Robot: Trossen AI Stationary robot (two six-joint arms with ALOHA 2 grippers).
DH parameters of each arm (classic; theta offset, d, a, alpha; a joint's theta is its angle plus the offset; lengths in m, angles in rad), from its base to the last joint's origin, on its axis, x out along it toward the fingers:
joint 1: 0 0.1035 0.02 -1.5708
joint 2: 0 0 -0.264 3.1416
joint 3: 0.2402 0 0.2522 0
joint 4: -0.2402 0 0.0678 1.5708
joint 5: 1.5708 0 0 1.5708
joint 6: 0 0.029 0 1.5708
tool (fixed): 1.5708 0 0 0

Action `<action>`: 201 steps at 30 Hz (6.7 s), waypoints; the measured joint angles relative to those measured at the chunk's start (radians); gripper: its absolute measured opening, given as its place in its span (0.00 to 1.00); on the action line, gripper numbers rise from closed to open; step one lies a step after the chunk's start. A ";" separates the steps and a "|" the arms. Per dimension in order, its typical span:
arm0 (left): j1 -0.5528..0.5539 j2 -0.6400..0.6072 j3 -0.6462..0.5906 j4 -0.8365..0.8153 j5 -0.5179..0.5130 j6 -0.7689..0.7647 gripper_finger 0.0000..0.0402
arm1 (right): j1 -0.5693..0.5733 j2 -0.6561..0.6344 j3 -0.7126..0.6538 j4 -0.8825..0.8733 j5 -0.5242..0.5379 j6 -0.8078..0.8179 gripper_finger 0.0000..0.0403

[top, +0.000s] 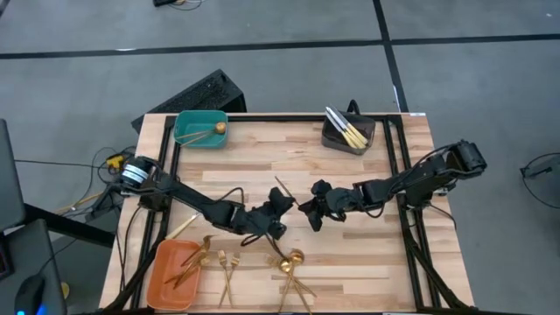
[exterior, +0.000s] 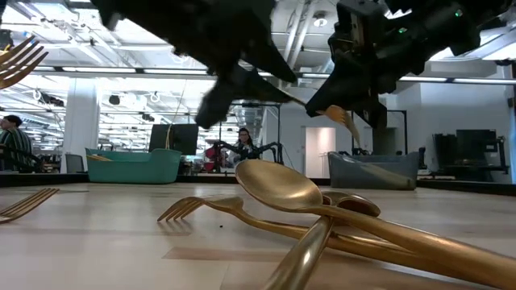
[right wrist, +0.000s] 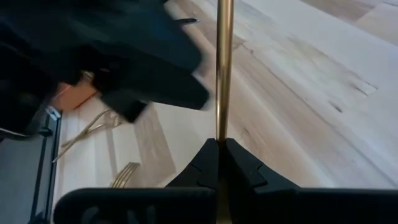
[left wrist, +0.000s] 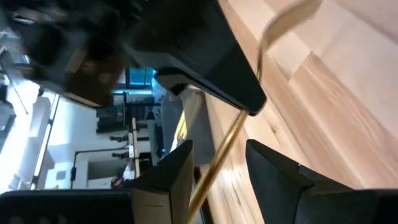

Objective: Sort silverware by color (type)
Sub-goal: Put the fork into the orange bin, then put the knife into the black bin

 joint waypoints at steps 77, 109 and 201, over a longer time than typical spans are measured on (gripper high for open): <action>-1.034 -0.278 -0.046 -1.364 0.010 -3.096 0.17 | 0.273 -0.213 0.000 -0.155 0.460 -0.140 0.51; -0.408 -0.781 -0.291 -1.563 0.351 -2.545 0.28 | 0.284 -0.109 0.014 -0.437 0.374 0.047 0.51; 0.241 -0.588 -0.055 -0.863 0.099 -1.526 0.00 | 0.002 -0.150 0.014 -0.060 0.271 -0.428 0.51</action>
